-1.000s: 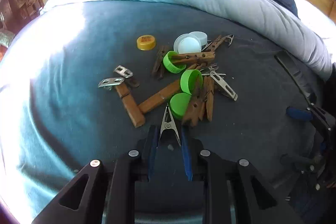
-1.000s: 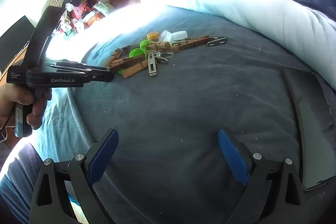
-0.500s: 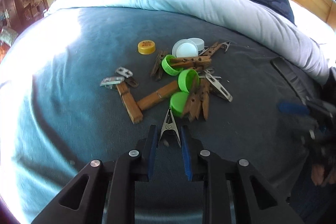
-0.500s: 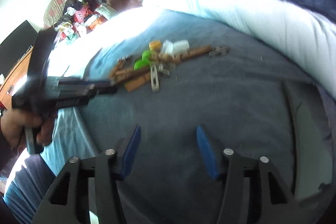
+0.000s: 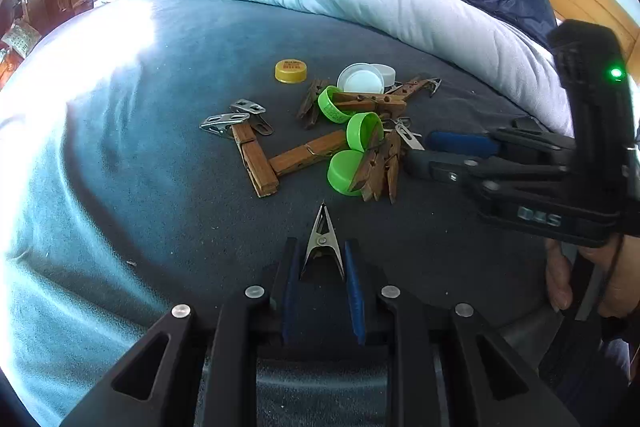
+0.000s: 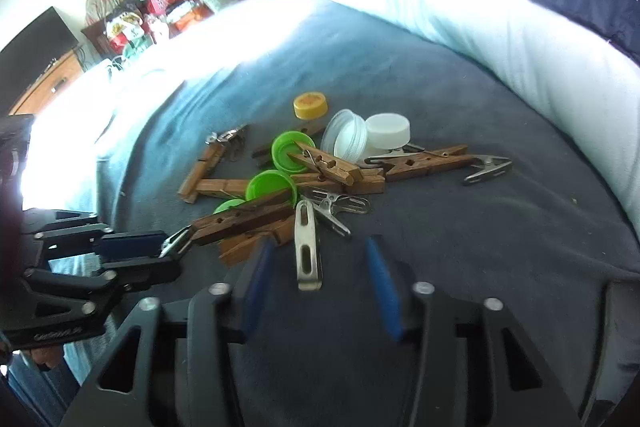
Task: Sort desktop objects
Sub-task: 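Grasp another silver metal clip with the right tool, then lift both held metal clips and carry them over the basket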
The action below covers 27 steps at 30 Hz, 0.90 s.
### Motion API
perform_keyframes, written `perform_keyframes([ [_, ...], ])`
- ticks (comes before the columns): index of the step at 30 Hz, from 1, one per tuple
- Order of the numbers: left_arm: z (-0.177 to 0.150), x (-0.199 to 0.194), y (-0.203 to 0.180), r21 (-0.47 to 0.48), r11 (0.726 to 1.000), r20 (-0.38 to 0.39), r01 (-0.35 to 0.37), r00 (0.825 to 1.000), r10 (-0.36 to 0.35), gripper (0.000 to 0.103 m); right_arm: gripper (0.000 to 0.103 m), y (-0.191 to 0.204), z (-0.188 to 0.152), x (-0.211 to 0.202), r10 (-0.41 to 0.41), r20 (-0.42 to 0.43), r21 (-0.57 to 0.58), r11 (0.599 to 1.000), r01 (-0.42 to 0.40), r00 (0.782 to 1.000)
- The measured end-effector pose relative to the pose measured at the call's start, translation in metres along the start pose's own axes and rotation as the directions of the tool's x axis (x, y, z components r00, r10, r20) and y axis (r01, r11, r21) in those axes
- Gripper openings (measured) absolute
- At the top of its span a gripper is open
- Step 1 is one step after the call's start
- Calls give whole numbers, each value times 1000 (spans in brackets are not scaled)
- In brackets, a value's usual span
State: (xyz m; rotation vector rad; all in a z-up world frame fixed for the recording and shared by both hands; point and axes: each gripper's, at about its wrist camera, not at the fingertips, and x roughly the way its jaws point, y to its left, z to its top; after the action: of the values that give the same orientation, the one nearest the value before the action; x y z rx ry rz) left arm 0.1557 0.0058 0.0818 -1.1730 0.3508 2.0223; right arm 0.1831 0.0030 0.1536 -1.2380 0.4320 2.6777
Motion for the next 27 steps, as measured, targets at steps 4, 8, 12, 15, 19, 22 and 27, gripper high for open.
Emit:
perform_keyframes([
  [4, -1, -10, -1, 13, 999, 26, -42, 999, 42, 23, 14, -1, -2, -5, -6, -16, 9, 1000, 6, 1000],
  [8, 2, -38, 1, -1, 997, 95, -77, 993, 76, 23, 14, -1, -7, -31, -10, 16, 44, 999, 9, 1000],
  [12, 9, -68, 2, 7, 992, 153, -122, 981, 120, 23, 14, 3, -6, -63, -16, 74, 63, 998, 11, 997],
  [15, 16, -85, 0, 10, 988, 188, -155, 971, 150, 23, 14, 8, -3, -80, -24, 104, 73, 997, 17, 994],
  [19, 19, -105, -4, 15, 976, 227, -218, 951, 209, 23, 14, 14, -2, -97, -37, 127, 90, 996, 26, 991],
  [22, 21, -119, -8, 26, 965, 252, -260, 936, 245, 23, 14, 19, 0, -102, -38, 134, 96, 995, 26, 990],
  [27, 21, -140, -8, 11, 961, 288, -275, 921, 261, 23, 14, 31, 4, -113, -49, 144, 78, 996, 38, 988],
])
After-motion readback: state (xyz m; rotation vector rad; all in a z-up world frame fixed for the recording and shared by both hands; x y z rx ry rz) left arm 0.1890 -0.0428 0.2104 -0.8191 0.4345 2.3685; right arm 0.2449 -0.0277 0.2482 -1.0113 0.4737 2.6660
